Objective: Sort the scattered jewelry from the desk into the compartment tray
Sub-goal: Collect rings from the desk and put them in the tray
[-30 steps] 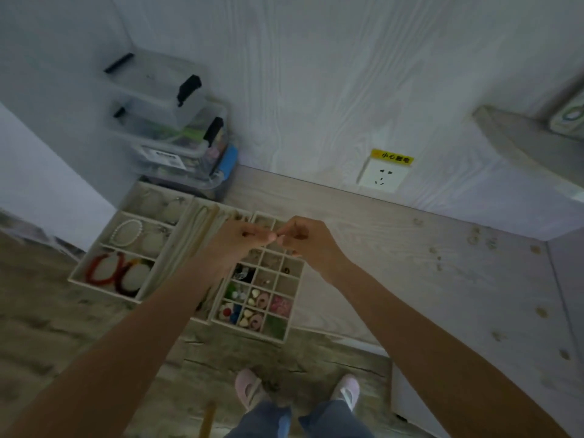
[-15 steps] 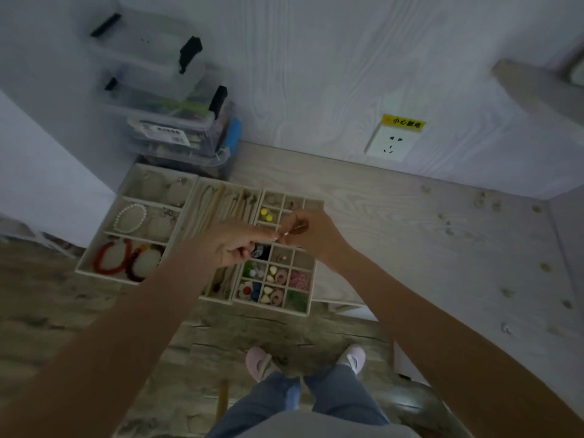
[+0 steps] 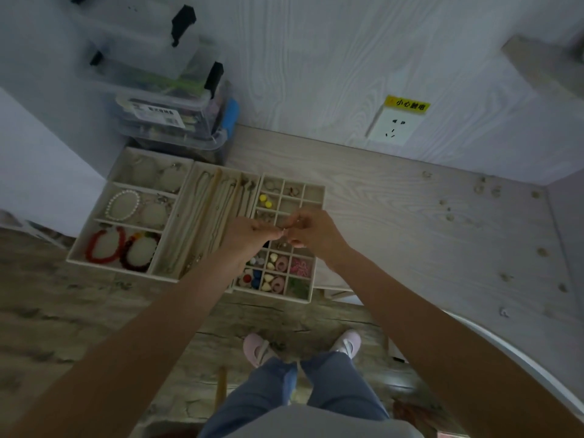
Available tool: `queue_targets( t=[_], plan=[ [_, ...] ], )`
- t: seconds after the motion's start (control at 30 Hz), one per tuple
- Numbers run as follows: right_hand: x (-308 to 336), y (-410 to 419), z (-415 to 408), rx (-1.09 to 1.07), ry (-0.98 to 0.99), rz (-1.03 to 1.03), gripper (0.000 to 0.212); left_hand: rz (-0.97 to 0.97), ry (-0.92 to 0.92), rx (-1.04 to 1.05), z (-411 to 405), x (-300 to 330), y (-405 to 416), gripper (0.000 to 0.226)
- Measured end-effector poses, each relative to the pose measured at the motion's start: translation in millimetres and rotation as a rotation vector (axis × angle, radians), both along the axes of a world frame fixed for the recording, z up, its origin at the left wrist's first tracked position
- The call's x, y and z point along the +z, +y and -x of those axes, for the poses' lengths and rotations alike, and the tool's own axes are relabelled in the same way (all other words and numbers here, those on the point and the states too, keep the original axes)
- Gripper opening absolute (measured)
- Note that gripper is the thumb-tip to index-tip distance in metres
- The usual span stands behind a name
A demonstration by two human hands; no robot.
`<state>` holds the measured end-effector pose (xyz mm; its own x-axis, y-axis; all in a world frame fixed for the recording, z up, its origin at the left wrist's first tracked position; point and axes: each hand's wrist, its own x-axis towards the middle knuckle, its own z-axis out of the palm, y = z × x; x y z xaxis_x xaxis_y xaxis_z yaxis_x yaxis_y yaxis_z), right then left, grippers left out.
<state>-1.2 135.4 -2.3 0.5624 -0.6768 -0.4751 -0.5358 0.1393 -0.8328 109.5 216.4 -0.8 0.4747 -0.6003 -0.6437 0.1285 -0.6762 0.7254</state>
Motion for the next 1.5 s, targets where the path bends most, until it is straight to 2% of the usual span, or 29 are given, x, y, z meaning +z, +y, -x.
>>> queue_targets(
  t=[0.1, 0.17, 0.33, 0.57, 0.67, 0.83, 1.03, 1.37, 1.5],
  plan=[
    [2, 0, -1, 0.153, 0.126, 0.219, 0.009, 0.038, -0.125, -0.098, -2, -6, 1, 0.006],
    [5, 0, -1, 0.234, 0.166, 0.345, 0.01, 0.044, -0.241, -0.208, -3, -8, 0, 0.018],
    [2, -4, -9, 0.31, 0.234, 0.448, 0.012, 0.053, -0.466, -0.385, -5, -11, -6, 0.009],
    [-7, -1, -18, 0.501, 0.436, 0.679, 0.019, 0.023, -0.574, -0.414, -11, -14, 2, 0.014],
    [-4, -2, -16, 0.535, 0.432, 0.759, 0.014, 0.007, -0.588, -0.386, -16, -12, 8, 0.015],
    [-5, 1, -13, 0.579, 0.462, 0.751, 0.014, 0.027, -0.593, -0.385, -17, -15, 13, 0.014],
    [-13, 7, -12, 0.497, 0.455, 0.741, 0.018, 0.026, -0.588, -0.44, -14, -16, 10, 0.022],
    [-24, 13, -10, 0.483, 0.434, 0.831, 0.021, -0.01, -0.583, -0.419, -12, -18, 12, 0.024],
    [-26, 16, -7, 0.438, 0.379, 0.789, 0.023, -0.007, -0.625, -0.459, -10, -15, 13, 0.024]
  ],
)
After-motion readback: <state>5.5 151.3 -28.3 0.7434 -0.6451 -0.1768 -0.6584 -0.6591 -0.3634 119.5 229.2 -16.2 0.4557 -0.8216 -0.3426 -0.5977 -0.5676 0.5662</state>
